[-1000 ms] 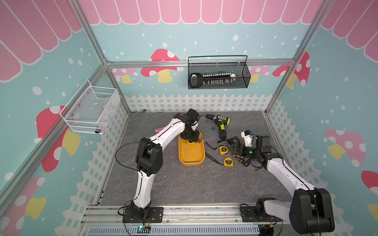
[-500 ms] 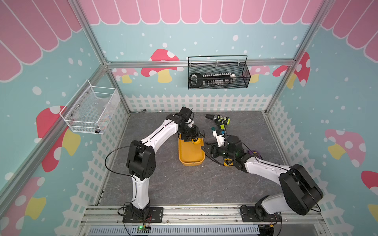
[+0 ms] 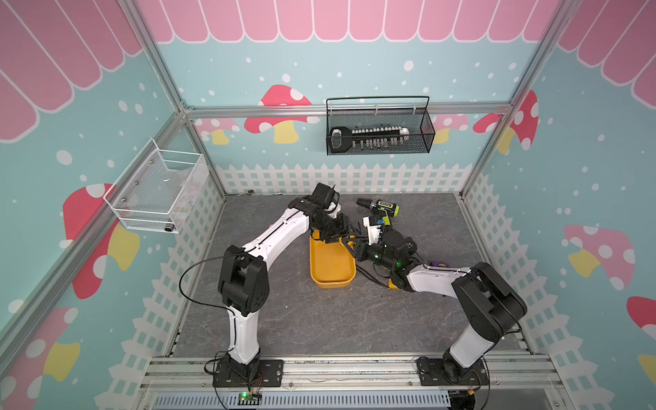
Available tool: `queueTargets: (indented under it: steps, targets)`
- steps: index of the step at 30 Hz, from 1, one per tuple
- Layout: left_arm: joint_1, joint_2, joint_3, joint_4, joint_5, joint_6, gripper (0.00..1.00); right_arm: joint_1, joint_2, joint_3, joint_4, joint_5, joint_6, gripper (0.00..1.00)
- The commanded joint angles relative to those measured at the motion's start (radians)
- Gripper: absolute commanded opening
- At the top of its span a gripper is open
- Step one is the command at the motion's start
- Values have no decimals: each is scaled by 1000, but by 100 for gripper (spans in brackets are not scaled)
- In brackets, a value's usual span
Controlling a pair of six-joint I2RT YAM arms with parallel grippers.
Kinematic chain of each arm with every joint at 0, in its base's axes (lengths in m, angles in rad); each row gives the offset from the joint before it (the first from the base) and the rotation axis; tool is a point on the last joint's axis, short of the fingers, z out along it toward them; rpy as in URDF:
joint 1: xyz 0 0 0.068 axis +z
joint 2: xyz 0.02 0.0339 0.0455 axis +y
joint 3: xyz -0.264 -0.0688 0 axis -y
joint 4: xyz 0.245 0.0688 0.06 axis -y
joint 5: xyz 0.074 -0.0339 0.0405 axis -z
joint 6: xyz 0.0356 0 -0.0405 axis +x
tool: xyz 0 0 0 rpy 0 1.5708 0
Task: Take the tape measure out of the storage box
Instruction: Pick up the tape measure from the storage box, then place the tape measure at the center of the board.
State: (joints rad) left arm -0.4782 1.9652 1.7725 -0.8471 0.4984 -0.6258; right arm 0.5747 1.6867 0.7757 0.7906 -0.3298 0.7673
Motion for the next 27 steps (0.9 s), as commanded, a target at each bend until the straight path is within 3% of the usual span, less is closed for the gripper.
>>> queueTargets:
  steps: [1, 6, 7, 10, 12, 14, 16, 20, 27]
  targets:
    - [-7, -41, -7, -3, 32, 11, 55, -1, -10, 9, 32, 9, 16, 23]
    - [18, -78, -4, -17, -80, 69, 96, -55, -121, -87, -37, 12, 43, 15]
    - [24, -88, 0, -31, -125, 90, 99, -85, -155, -111, -71, 1, 50, 15]
    - [35, -102, 14, -87, -267, 166, 99, -196, -267, -162, -229, -56, 37, 15]
    - [35, -101, 16, -123, -349, 217, 99, -262, -324, -130, -469, -84, -37, 15]
    - [35, -97, 7, -147, -424, 261, 99, -307, -325, -56, -739, -113, -146, 15]
    - [38, -94, -15, -156, -482, 293, 99, -325, -262, -2, -865, -212, -224, 16]
    - [47, -88, -46, -155, -508, 305, 99, -310, -102, 46, -896, -353, -226, 17]
    - [56, -104, -81, -148, -528, 304, 99, -243, 45, 65, -802, -313, -155, 19]
